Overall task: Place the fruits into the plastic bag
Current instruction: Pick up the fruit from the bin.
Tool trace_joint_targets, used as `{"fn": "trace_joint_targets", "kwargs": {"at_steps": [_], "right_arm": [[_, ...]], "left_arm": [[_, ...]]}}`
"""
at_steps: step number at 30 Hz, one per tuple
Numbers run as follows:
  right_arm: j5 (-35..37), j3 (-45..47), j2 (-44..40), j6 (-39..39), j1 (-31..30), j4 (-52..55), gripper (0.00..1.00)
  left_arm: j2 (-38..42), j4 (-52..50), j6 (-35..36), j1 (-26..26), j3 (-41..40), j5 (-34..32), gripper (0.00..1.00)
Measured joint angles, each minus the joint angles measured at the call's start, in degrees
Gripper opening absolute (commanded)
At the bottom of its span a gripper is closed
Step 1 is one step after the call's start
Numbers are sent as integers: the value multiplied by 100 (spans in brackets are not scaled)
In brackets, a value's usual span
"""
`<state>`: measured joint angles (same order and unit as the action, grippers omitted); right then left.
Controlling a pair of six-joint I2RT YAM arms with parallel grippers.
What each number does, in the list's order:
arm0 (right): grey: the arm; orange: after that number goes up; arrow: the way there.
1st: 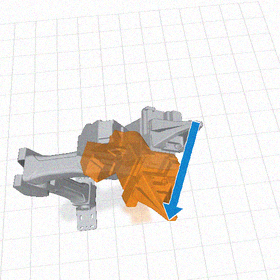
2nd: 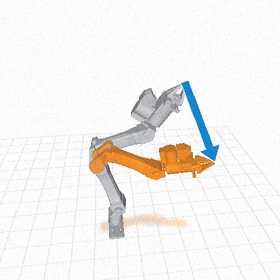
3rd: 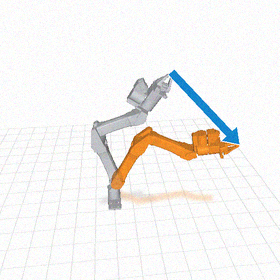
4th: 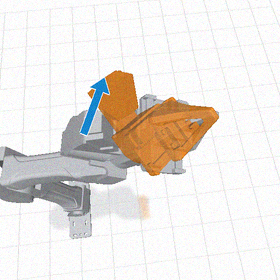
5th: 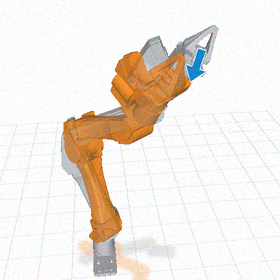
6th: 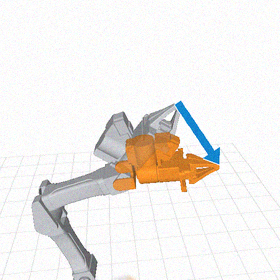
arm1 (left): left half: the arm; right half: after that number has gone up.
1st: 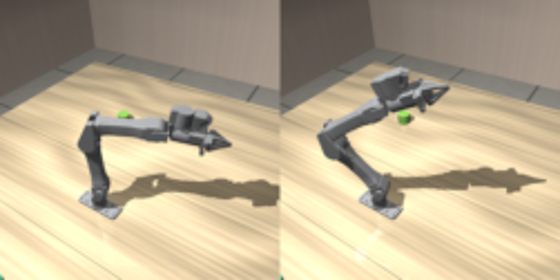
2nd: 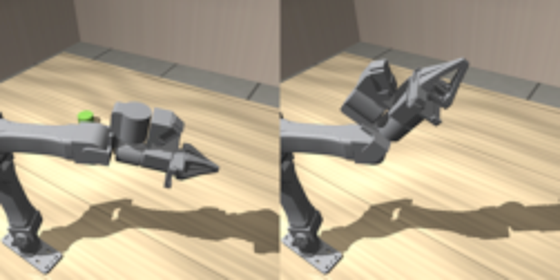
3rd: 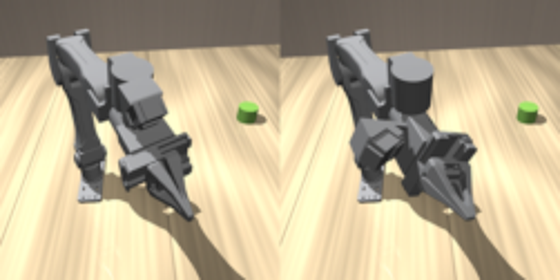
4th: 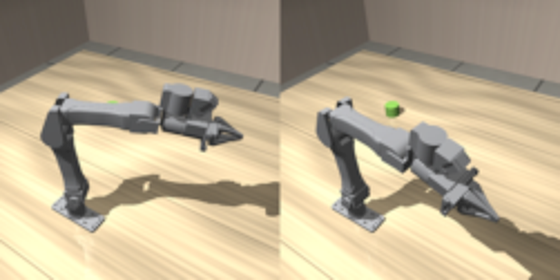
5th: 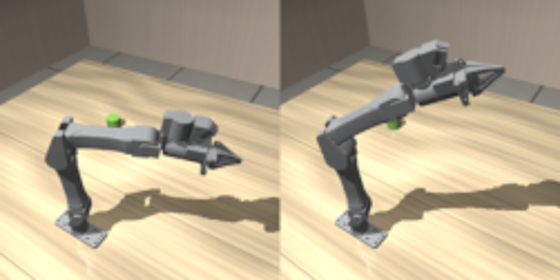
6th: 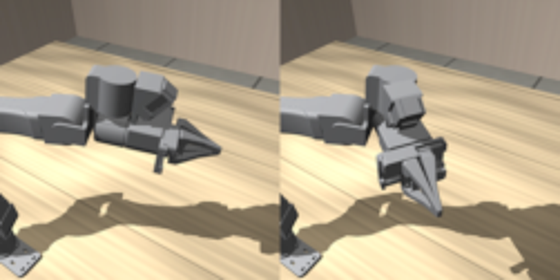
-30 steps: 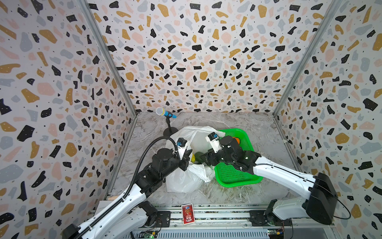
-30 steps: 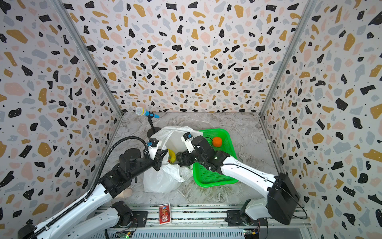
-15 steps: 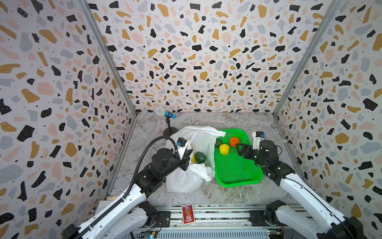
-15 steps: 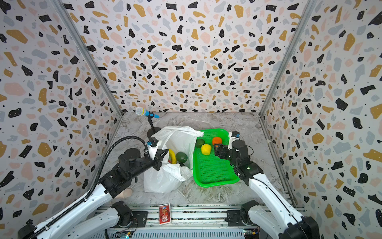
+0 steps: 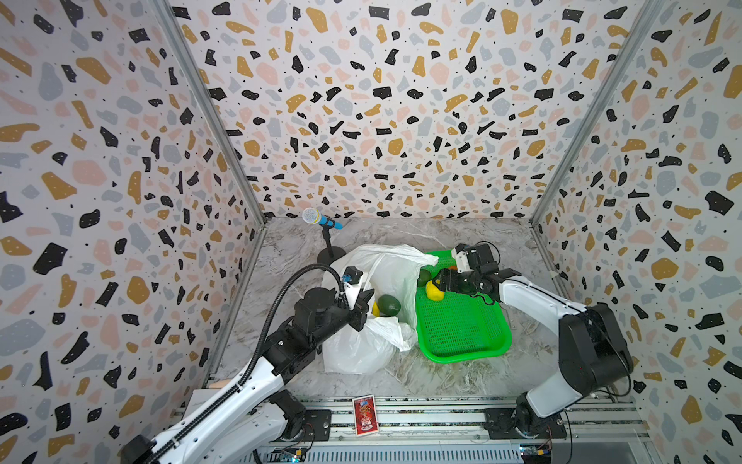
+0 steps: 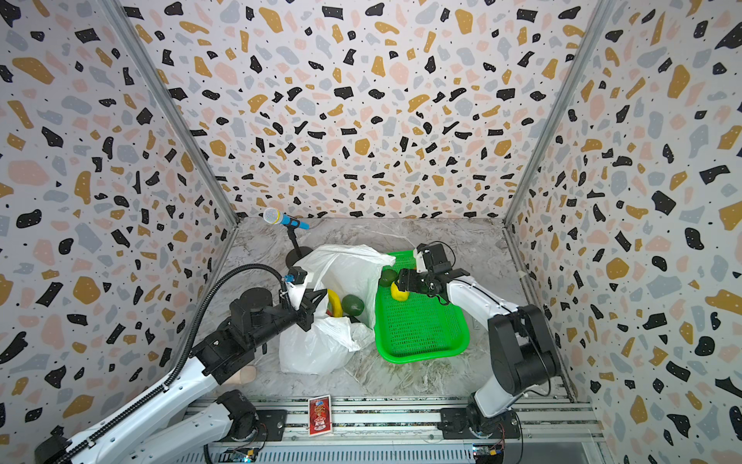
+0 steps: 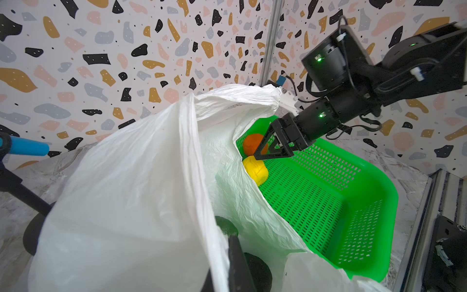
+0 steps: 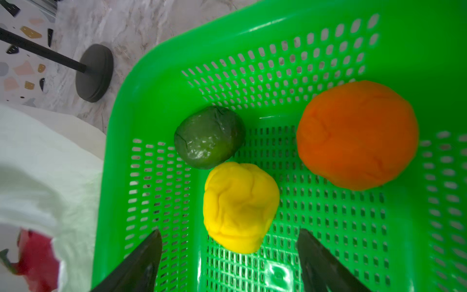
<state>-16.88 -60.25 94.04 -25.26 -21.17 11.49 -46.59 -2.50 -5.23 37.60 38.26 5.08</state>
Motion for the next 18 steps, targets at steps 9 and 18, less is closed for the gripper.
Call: {"fn": "trace_joint_targets", "kwargs": {"at_steps": [9,18], "right_arm": [[468,-289,1038,221,-518,168,70],[920,125,562,227,-568,-90,40]], "left_arm": [[98,9,-28,0,-55,2,0],[153,9,-59,0,-129,2,0]]}}
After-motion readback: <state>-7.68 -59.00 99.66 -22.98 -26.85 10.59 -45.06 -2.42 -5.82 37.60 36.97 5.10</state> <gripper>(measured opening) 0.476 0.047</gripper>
